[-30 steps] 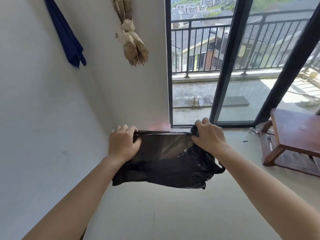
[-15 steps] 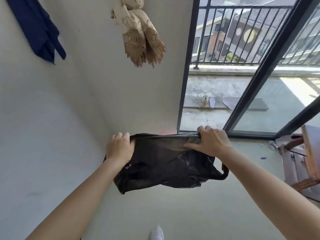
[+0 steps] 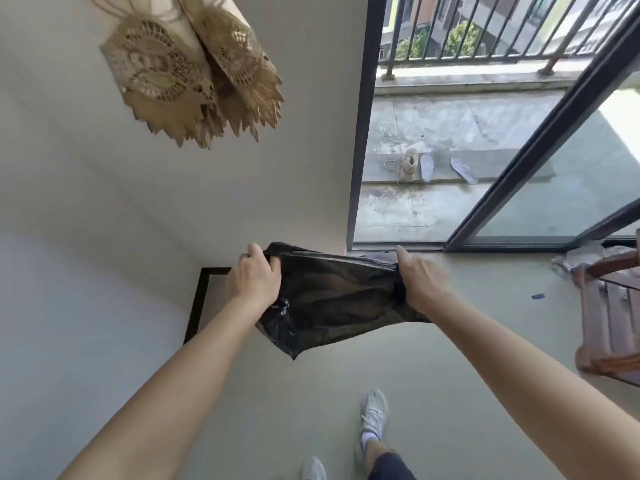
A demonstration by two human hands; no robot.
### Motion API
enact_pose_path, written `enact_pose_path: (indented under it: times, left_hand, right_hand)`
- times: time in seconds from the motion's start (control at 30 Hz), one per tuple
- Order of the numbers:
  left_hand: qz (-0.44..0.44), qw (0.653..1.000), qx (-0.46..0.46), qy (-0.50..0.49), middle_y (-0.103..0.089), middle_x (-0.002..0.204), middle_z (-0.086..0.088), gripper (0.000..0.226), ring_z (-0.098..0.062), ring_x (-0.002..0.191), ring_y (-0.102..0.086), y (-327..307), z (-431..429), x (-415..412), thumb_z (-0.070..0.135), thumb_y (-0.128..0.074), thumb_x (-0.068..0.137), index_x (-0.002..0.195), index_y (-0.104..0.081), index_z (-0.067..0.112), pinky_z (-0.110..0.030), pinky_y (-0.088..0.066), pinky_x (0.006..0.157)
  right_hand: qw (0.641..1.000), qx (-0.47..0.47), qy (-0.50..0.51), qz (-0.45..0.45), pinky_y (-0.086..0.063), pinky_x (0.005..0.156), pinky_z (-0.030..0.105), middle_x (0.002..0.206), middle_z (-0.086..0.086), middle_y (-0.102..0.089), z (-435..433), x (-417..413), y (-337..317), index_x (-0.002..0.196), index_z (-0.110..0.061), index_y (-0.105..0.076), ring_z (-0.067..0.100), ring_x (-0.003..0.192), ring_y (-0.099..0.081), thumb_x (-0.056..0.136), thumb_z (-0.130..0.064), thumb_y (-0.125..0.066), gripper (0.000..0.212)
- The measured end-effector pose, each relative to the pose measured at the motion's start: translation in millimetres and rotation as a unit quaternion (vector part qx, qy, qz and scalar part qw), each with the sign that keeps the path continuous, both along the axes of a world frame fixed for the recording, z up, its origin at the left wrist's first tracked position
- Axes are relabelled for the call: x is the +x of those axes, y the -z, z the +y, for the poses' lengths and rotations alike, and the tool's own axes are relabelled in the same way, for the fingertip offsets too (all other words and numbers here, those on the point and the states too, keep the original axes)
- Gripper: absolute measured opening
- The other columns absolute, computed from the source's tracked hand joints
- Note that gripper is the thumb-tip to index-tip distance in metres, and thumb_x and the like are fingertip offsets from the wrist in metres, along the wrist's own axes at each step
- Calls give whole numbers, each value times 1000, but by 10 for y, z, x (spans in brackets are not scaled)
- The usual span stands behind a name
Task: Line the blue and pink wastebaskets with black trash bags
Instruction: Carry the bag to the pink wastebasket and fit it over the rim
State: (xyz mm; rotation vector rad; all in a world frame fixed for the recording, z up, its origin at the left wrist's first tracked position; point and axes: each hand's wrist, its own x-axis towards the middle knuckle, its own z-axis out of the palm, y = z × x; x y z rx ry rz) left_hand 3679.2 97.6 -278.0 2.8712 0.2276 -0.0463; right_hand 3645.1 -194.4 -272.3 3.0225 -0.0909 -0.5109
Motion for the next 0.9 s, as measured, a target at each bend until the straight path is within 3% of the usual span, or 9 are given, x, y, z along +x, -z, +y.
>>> enact_pose_path:
  times: [0.2, 0.27, 0.37, 0.43, 0.5, 0.57, 0.7, 0.83, 0.9]
  left_hand:
    - [44, 998, -13, -33, -53, 106, -20, 36, -40, 90, -56, 734, -61, 412, 38, -57, 90, 103, -41, 10, -38, -36, 65]
    - [93, 994, -40, -41, -44, 114, -18, 50, -36, 95, -53, 1057, -32, 520, 21, -71, 80, 118, -40, 11, -39, -44, 71]
    - [164, 980, -98, -48, -31, 117, -13, 64, -37, 95, -51, 1580, 13, 642, -5, -62, 72, 128, -35, 13, -42, -49, 80]
    - [192, 975, -109, -28, -30, 111, -7, 52, -38, 96, -52, 2018, 43, 735, -3, -55, 73, 122, -40, 11, -41, -48, 78]
    - [224, 970, -91, -9, -39, 119, -11, 45, -40, 105, -52, 2476, 60, 821, 0, -51, 75, 120, -46, 8, -41, -46, 85]
    - [249, 965, -86, 11, -47, 128, -14, 43, -40, 111, -53, 2978, 74, 888, 1, -47, 77, 120, -50, 7, -42, -45, 90]
    - [266, 960, -89, 24, -54, 124, -14, 33, -42, 107, -56, 3895, 79, 1052, 5, -45, 79, 110, -48, 13, -41, -46, 85]
    - [252, 964, -24, 87, -47, 135, -8, 42, -42, 105, -56, 4690, 61, 1206, 5, -42, 79, 119, -51, 13, -37, -37, 78]
    - [239, 960, 27, 141, -39, 139, -9, 48, -42, 101, -56, 5030, 35, 1288, 4, -42, 80, 126, -49, 13, -38, -37, 75]
  right_hand:
    - [996, 65, 41, 53, -42, 63, 32, 100, 11, -68, -41, 723, 878, 105, -10, -58, 33, 93, -66, 77, -4, -59, 29]
    - [992, 82, 65, 70, -43, 65, 32, 101, 11, -66, 24, 867, 1149, 98, -11, -61, 33, 95, -64, 77, -8, -58, 22]
    - [991, 86, 92, 53, -42, 70, 35, 104, 12, -60, 185, 950, 1570, 98, -13, -60, 33, 97, -60, 78, -15, -54, 21]
    - [992, 64, 99, 45, -40, 79, 40, 108, 12, -53, 315, 975, 1972, 102, -15, -61, 34, 102, -53, 80, -19, -52, 24]
    - [991, 66, 109, 50, -39, 87, 44, 114, 14, -48, 446, 996, 2378, 105, -16, -60, 36, 107, -45, 81, -19, -49, 27]
    - [985, 116, 122, 46, -40, 91, 46, 118, 17, -43, 574, 1016, 2864, 108, -14, -58, 39, 110, -41, 81, -13, -47, 30]
    - [946, 277, 154, 60, -43, 94, 37, 132, 19, -38, 772, 1135, 3887, 118, -12, -55, 40, 113, -47, 82, -4, -42, 39]
    - [904, 381, 180, 71, -36, 81, 27, 120, 19, -55, 940, 1365, 4783, 107, -5, -57, 36, 113, -48, 80, 5, -37, 36]
    - [893, 407, 183, 59, -40, 87, 29, 121, 19, -60, 991, 1497, 5185, 116, -2, -59, 35, 113, -50, 79, 7, -36, 45]
